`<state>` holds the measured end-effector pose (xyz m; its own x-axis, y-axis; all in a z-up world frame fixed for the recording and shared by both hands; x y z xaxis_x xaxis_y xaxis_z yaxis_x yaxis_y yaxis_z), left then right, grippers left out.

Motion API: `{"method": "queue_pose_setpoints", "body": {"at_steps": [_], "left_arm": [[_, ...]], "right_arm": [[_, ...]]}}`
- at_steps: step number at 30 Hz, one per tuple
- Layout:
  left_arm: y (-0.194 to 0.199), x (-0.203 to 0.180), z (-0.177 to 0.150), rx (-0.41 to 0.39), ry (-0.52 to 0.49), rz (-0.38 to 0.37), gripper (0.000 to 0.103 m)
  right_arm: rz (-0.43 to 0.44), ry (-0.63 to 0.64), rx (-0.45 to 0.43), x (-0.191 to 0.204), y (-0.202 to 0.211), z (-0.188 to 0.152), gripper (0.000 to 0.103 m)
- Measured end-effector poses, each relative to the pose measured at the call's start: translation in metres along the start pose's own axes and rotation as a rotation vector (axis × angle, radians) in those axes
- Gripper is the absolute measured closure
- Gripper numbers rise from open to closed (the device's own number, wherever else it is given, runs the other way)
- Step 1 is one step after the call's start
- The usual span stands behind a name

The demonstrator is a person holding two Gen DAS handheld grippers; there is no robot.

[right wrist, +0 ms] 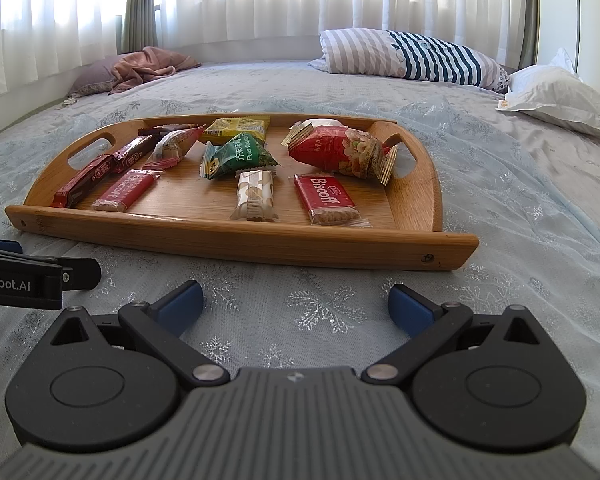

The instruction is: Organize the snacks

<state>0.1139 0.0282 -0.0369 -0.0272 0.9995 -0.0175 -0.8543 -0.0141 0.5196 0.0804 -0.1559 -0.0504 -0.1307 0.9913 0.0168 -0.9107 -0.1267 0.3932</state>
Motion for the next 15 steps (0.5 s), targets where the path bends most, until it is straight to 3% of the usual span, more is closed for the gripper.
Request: {"method": "queue_pose_setpoints", "body": {"at_steps": [15], "left_arm": [[0.0005,-0.0004,-0.0002,-0.003,-0.004,-0.002,0.000]], "right_arm": [[0.000,0.001,0.000,0.0002,0.0000,-0.0003,0.000]]}}
Point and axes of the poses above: each gripper's, at about its wrist camera, not at the fingertips, and y roughly against the way its jaws point, x to its left, z to its top, the point moved 4 cm from there along -y, roughly the way its jaws point, and after that the axes turned 12 degrees about -x, right-handed, at the moved point
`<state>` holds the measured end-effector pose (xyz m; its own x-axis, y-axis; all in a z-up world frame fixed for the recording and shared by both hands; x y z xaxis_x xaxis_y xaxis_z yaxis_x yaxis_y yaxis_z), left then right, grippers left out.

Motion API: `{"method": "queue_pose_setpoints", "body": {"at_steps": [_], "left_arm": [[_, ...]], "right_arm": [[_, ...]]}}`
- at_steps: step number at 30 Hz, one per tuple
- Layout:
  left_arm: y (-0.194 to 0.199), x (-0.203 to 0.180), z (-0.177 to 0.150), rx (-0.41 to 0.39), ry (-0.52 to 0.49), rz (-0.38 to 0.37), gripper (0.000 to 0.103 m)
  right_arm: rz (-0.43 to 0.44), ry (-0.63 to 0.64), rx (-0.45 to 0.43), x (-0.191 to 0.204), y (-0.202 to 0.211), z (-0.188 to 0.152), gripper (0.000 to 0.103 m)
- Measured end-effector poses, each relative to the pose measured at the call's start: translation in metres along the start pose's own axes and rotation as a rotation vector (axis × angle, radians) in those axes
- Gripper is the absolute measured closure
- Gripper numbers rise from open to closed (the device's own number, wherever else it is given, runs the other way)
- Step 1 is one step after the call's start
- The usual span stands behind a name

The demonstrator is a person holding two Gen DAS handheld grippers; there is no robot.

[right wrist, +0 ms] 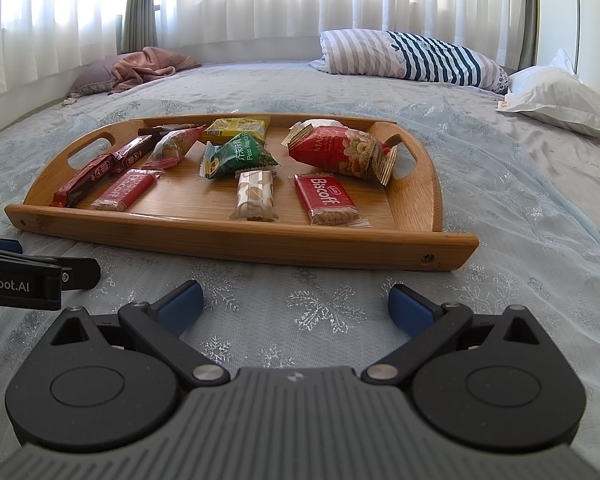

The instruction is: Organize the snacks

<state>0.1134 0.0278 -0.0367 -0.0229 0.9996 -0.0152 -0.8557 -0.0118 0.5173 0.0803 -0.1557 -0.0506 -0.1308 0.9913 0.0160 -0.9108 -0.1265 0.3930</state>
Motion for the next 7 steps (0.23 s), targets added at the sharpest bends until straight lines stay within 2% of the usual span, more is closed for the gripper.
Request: {"method": "queue_pose_setpoints", "body": {"at_steps": [7], "left_arm": [[0.0011,-0.0010,0.0003,-0.014,-0.014,-0.005,0.000]], "right_arm": [[0.001,-0.001,-0.001,0.0000,-0.0001,0.0000,0.000]]}}
Point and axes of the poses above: each gripper's, at about its wrist camera, not at the fingertips, and y roughly against the way its jaws point, x to its left, z to its top, the point moved 4 cm from there along -y, roughly the way its jaws point, and after that the axes turned 12 degrees about -x, right-handed, at the moved point
